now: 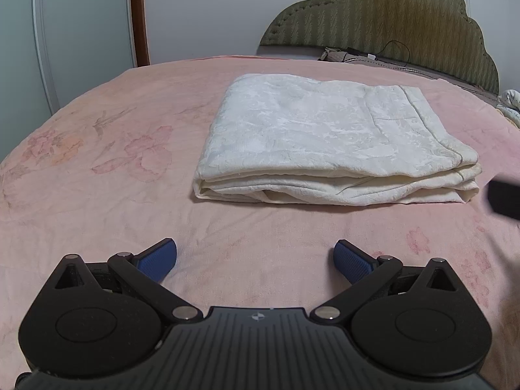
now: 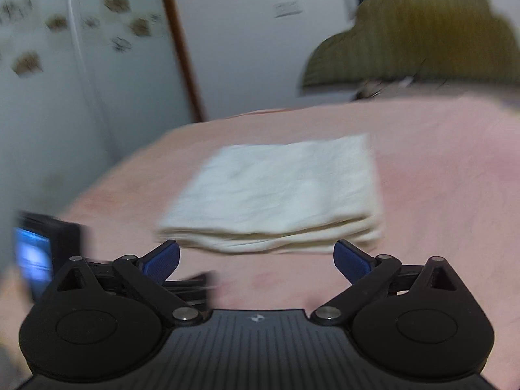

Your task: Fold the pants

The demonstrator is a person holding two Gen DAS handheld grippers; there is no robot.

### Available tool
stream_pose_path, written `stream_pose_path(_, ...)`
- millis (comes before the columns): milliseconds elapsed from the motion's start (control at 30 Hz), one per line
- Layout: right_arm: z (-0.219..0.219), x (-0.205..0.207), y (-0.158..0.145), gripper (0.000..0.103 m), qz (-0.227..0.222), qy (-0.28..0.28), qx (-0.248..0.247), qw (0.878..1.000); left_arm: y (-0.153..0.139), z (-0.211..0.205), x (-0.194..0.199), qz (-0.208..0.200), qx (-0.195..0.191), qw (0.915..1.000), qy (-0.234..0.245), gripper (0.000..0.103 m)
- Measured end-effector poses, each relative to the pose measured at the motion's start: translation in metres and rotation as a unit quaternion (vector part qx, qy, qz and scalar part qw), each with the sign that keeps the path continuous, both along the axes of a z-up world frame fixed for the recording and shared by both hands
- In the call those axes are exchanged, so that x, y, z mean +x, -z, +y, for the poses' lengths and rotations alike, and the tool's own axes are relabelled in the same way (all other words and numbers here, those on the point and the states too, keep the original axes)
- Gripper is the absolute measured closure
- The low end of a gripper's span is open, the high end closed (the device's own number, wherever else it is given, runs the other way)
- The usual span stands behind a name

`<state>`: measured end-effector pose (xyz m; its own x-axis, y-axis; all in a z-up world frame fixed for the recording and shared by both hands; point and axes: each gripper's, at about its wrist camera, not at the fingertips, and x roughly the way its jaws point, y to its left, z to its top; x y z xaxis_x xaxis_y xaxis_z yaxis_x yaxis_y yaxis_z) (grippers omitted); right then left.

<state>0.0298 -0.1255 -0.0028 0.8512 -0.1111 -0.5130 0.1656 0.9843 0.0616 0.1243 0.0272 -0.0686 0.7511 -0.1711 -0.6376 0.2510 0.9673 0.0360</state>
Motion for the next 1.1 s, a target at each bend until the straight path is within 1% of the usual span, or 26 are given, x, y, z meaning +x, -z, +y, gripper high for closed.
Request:
stream_pose_path(33, 0.0, 0.007, 0.01, 0.0, 0.011, 0.017, -0.028, 0.999, 0.0, 0.0, 0.0, 0.0, 0.0, 1.0, 0.0, 0.0)
stream_pose_path(67, -0.002, 0.013, 0.018, 0.0, 0.023, 0.021, -0.037, 0.999, 0.0, 0.0, 0.0, 0.0, 0.0, 1.0, 0.0, 0.0)
stream_pose_path(100, -0.007, 0.019, 0.028, 0.0, 0.04, 0.022, -0.03, 0.998, 0.0, 0.0, 0.0, 0.0, 0.0, 1.0, 0.0, 0.0)
stream_pose_path(167, -0.015, 0.028, 0.048, 0.0, 0.07, 0.027, -0.001, 0.997, 0.0, 0.0, 0.0, 0.0, -0.001, 1.0, 0.0, 0.0)
stream_pose_path(233, -0.018, 0.032, 0.058, 0.0, 0.082, 0.031, 0.01, 0.996, 0.0, 0.0, 0.0, 0.0, 0.0, 1.0, 0.0, 0.0)
stream_pose_path(333, -0.013, 0.033, 0.053, 0.0, 0.061, 0.036, -0.004, 0.997, 0.0, 0.0, 0.0, 0.0, 0.001, 1.0, 0.001, 0.0)
stream_pose_path(367, -0.011, 0.035, 0.054, 0.0, 0.063, 0.037, -0.01, 0.997, 0.0, 0.0, 0.0, 0.001, -0.003, 1.0, 0.0, 0.0)
stream_pose_path(433, -0.007, 0.043, 0.058, 0.0, 0.089, 0.036, -0.017, 0.995, 0.0, 0.0, 0.0, 0.0, 0.0, 1.0, 0.001, 0.0)
stream_pose_path(533, -0.008, 0.042, 0.058, 0.0, 0.086, 0.039, -0.011, 0.996, -0.001, -0.001, -0.002, 0.001, -0.006, 1.0, 0.0, 0.0)
stream_pose_path(600, -0.01, 0.041, 0.059, 0.0, 0.084, 0.039, -0.003, 0.996, -0.003, -0.003, -0.003, 0.001, 0.0, 1.0, 0.001, 0.0)
stream_pose_path(633, -0.01, 0.041, 0.059, 0.0, 0.084, 0.038, 0.0, 0.996, -0.004, -0.004, -0.005, -0.002, 0.003, 0.9999, -0.011, 0.0)
stream_pose_path(700, -0.011, 0.04, 0.059, 0.0, 0.083, 0.037, 0.001, 0.996, -0.006, -0.002, -0.011, -0.028, 0.025, 0.9971, -0.066, 0.002)
stream_pose_path(733, -0.01, 0.039, 0.059, 0.0, 0.082, 0.035, -0.001, 0.996, -0.007, -0.001, -0.012, -0.035, 0.035, 0.9947, -0.09, 0.0)
stream_pose_path(767, -0.01, 0.037, 0.058, 0.0, 0.079, 0.03, -0.001, 0.996, -0.007, 0.0, -0.012, -0.032, 0.034, 0.9942, -0.096, 0.0)
stream_pose_path(833, -0.007, 0.034, 0.058, 0.0, 0.077, 0.014, -0.007, 0.997, -0.005, 0.001, -0.008, -0.008, 0.018, 0.9968, -0.078, 0.001)
stream_pose_path(933, 0.0, 0.033, 0.056, 0.0, 0.077, 0.006, -0.032, 0.997, -0.006, 0.003, -0.009, -0.006, 0.008, 0.9965, -0.083, 0.0)
stream_pose_path(1000, 0.001, 0.033, 0.056, 0.0, 0.078, 0.003, -0.037, 0.996, -0.005, 0.003, -0.011, -0.005, 0.007, 0.9962, -0.086, 0.0)
stream_pose_path(1033, -0.001, 0.033, 0.057, 0.0, 0.079, 0.001, -0.032, 0.996, -0.005, 0.003, -0.012, -0.005, 0.006, 0.9962, -0.087, 0.0)
stream_pose_path(1100, -0.011, 0.034, 0.058, 0.0, 0.084, -0.003, -0.001, 0.996, -0.005, 0.005, -0.014, -0.004, 0.001, 0.9963, -0.086, 0.0)
